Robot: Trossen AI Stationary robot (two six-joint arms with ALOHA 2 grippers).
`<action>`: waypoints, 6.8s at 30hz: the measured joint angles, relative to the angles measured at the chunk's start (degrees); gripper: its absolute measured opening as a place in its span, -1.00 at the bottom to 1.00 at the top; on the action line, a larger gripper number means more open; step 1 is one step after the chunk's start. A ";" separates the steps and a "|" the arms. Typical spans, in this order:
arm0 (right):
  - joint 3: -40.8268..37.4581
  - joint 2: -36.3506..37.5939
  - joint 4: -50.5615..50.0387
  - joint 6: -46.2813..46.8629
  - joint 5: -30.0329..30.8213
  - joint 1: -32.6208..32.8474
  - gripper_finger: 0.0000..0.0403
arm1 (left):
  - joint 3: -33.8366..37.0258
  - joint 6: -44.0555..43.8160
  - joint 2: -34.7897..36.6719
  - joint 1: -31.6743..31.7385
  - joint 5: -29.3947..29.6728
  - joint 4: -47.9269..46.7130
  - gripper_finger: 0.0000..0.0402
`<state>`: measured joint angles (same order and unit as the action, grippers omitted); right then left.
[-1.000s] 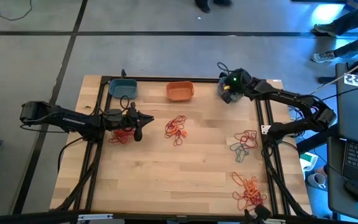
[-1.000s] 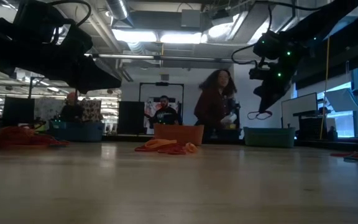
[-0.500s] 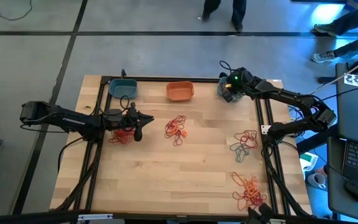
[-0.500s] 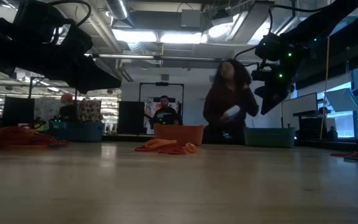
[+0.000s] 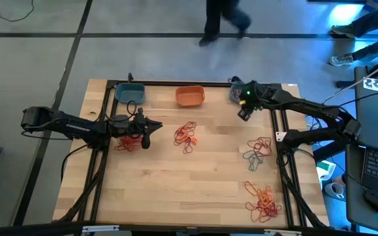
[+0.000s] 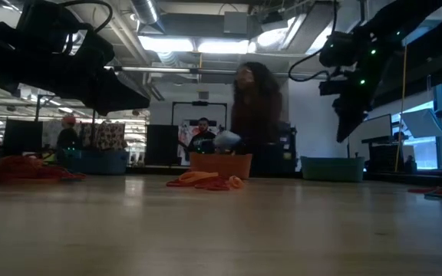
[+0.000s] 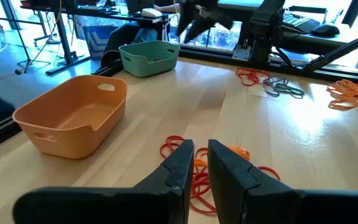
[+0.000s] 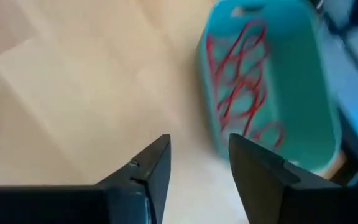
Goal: Sort rubber bands into baskets
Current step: Put the red rubber band into the green bin
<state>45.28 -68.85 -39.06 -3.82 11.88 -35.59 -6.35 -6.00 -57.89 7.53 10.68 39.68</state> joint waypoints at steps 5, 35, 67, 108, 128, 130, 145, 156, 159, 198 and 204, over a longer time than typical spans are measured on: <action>0.00 1.74 -9.24 8.49 -3.64 4.69 -0.19 | 0.00 -0.02 -0.01 0.00 0.00 0.00 -0.78; -0.02 -14.35 -21.59 19.64 -9.62 28.24 -0.47 | 0.00 -0.28 -0.02 0.00 0.00 0.00 -0.78; 1.36 -25.76 -18.43 7.87 -5.61 28.13 -0.98 | 0.00 -0.25 -0.02 0.00 0.00 0.02 -0.78; 8.02 -0.64 -0.21 -5.83 29.55 8.69 -0.97 | -0.02 -0.02 -0.02 0.00 0.02 0.04 -0.78; 2.14 -0.66 7.15 -4.82 13.81 -4.24 -0.95 | -0.02 -0.02 0.00 0.00 0.02 0.02 -0.78; 1.22 -0.66 7.59 -3.97 12.18 -4.72 -0.90 | -0.02 -0.02 -0.02 0.00 0.02 0.02 -0.78; 1.55 -0.66 -0.82 -0.73 -2.95 -4.50 -0.12 | -0.02 -0.02 -0.01 0.00 0.02 0.02 -0.78; 1.77 -0.66 -17.98 8.70 -14.06 1.30 -0.11 | -0.02 -0.17 0.00 0.00 0.02 0.02 -0.78; 1.77 -0.66 -18.30 12.08 -14.02 5.59 -0.11 | -0.02 -0.25 -0.01 0.00 0.01 0.01 -0.78; -7.44 -13.68 -14.41 23.09 -6.86 19.43 -0.12 | -0.02 -0.70 0.00 0.00 0.00 0.02 -0.78; -7.26 -15.59 -12.65 19.72 -6.63 19.48 -0.40 | -0.02 -0.68 -0.02 0.00 0.00 0.02 -0.78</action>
<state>38.02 -84.44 -51.70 15.90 5.25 -16.11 -6.37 -6.68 -57.91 7.53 10.68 39.70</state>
